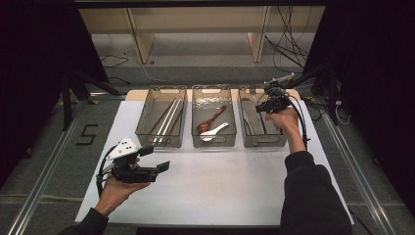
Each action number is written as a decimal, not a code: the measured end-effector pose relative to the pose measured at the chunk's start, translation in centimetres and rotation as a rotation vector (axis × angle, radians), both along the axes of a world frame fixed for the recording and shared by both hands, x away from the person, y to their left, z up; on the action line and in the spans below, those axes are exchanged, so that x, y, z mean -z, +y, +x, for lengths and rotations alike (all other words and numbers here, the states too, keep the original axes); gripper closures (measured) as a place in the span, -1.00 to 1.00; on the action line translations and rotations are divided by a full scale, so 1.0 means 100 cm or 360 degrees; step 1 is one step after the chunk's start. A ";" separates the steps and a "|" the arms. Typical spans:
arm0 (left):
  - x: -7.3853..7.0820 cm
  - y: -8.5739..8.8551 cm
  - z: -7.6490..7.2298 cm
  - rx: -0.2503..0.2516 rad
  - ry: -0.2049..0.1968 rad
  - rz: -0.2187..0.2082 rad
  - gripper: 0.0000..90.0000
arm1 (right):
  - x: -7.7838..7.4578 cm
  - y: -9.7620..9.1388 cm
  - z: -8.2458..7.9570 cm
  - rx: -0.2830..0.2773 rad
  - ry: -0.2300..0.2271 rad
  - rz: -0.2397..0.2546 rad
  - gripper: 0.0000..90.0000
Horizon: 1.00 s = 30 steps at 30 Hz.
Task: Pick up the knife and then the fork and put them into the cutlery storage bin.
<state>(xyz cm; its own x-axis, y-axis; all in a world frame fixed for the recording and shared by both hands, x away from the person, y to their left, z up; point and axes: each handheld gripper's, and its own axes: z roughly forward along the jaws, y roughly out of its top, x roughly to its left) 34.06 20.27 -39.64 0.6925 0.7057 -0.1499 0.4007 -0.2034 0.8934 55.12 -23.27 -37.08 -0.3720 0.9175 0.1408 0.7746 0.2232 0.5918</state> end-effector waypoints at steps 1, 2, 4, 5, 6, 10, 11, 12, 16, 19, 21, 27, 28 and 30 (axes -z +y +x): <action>0.000 0.000 0.000 -0.0001 0.0000 0.0001 -0.64 | 0.002 -0.001 0.000 0.0007 0.0003 0.0003 0.88; 0.000 0.000 0.000 0.0000 0.0001 0.0001 -0.64 | 0.004 -0.001 0.000 0.0013 0.0002 0.0004 0.88; 0.000 0.000 0.000 0.0000 0.0002 0.0002 -0.64 | 0.006 -0.001 0.000 0.0018 0.0009 0.0004 0.88; 0.000 0.000 0.000 0.0000 0.0001 0.0004 -0.64 | 0.006 -0.002 0.000 0.0024 0.0009 0.0003 0.88; 0.000 0.000 0.000 0.0001 0.0001 0.0002 -0.64 | 0.007 -0.002 0.000 0.0027 0.0013 0.0008 0.88; 0.000 0.000 0.000 0.0002 0.0002 0.0002 -0.64 | 0.011 -0.004 0.000 0.0055 0.0038 0.0015 0.87; 0.000 0.000 0.000 0.0002 0.0000 0.0001 -0.64 | 0.012 -0.004 0.000 0.0060 0.0046 0.0017 0.87; 0.000 0.000 0.000 0.0003 0.0000 0.0001 -0.64 | 0.013 -0.005 0.000 0.0064 0.0051 0.0014 0.87; 0.000 0.000 0.000 0.0004 0.0000 0.0003 -0.64 | 0.018 -0.006 0.000 0.0090 0.0073 0.0008 0.85; 0.000 0.000 0.000 0.0005 0.0000 0.0002 -0.64 | 0.019 -0.008 0.001 0.0106 0.0077 0.0026 0.69; 0.000 0.000 0.000 0.0004 0.0003 0.0002 -0.64 | 0.018 -0.008 0.001 0.0103 0.0088 0.0022 0.57; 0.000 -0.001 0.000 0.0005 0.0001 0.0004 -0.64 | 0.014 -0.006 -0.004 0.0037 0.0065 0.0023 0.40; 0.000 -0.001 0.000 0.0005 0.0001 0.0002 -0.64 | 0.013 -0.006 -0.005 0.0028 0.0054 0.0030 0.37; 0.000 0.000 0.000 0.0003 0.0004 0.0001 -0.64 | 0.011 -0.006 -0.009 0.0005 0.0018 0.0055 0.27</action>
